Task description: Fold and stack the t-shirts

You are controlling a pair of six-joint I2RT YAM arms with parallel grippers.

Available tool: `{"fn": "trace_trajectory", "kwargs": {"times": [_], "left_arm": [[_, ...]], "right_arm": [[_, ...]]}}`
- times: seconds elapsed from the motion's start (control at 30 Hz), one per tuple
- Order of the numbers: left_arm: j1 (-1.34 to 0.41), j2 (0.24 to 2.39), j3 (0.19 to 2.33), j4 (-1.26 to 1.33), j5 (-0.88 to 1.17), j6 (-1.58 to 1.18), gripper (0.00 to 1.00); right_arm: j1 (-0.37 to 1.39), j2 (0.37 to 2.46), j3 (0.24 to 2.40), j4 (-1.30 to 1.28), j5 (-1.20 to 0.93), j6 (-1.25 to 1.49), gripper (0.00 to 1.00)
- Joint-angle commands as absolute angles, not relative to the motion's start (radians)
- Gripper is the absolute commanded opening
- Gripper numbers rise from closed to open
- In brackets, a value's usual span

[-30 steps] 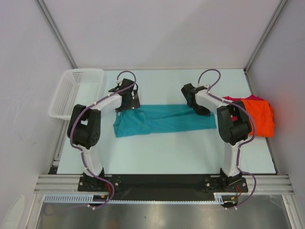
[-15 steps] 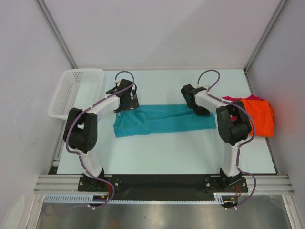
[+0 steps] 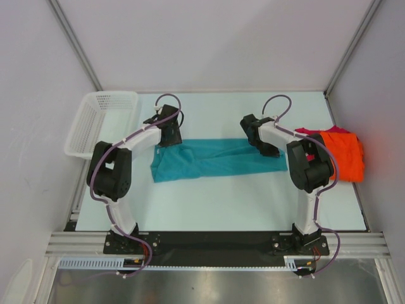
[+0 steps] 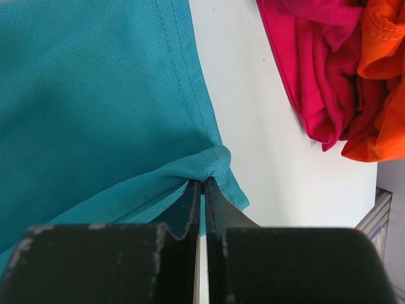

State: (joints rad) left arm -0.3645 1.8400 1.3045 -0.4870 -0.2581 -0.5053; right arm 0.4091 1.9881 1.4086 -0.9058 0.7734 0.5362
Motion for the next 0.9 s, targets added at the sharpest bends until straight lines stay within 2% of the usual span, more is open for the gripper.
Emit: {"fn": "trace_trajectory", "kwargs": {"times": [0.0, 0.13, 0.2, 0.27, 0.33, 0.87], "left_arm": [[-0.367, 1.85, 1.332, -0.459, -0.284, -0.492, 0.56], [-0.348, 1.847, 1.321, -0.46, -0.291, -0.488, 0.57], [-0.344, 1.842, 1.309, -0.457, -0.291, -0.486, 0.53], [-0.339, 1.836, 1.302, -0.453, -0.293, -0.486, 0.31], [-0.336, 1.836, 1.298, -0.451, -0.293, -0.486, 0.0], [-0.315, 1.784, 1.25, -0.472, -0.348, -0.5, 0.0]], "right_arm": [[0.399, 1.965, 1.397, -0.9, 0.813, 0.522, 0.0], [0.396, 1.959, 1.39, -0.902, 0.818, 0.52, 0.0], [0.397, 1.957, 1.385, -0.903, 0.821, 0.522, 0.0], [0.397, 1.959, 1.385, -0.903, 0.821, 0.522, 0.0], [0.397, 1.959, 1.384, -0.905, 0.819, 0.523, 0.0], [0.399, 1.98, 1.405, -0.894, 0.824, 0.505, 0.0]]}}
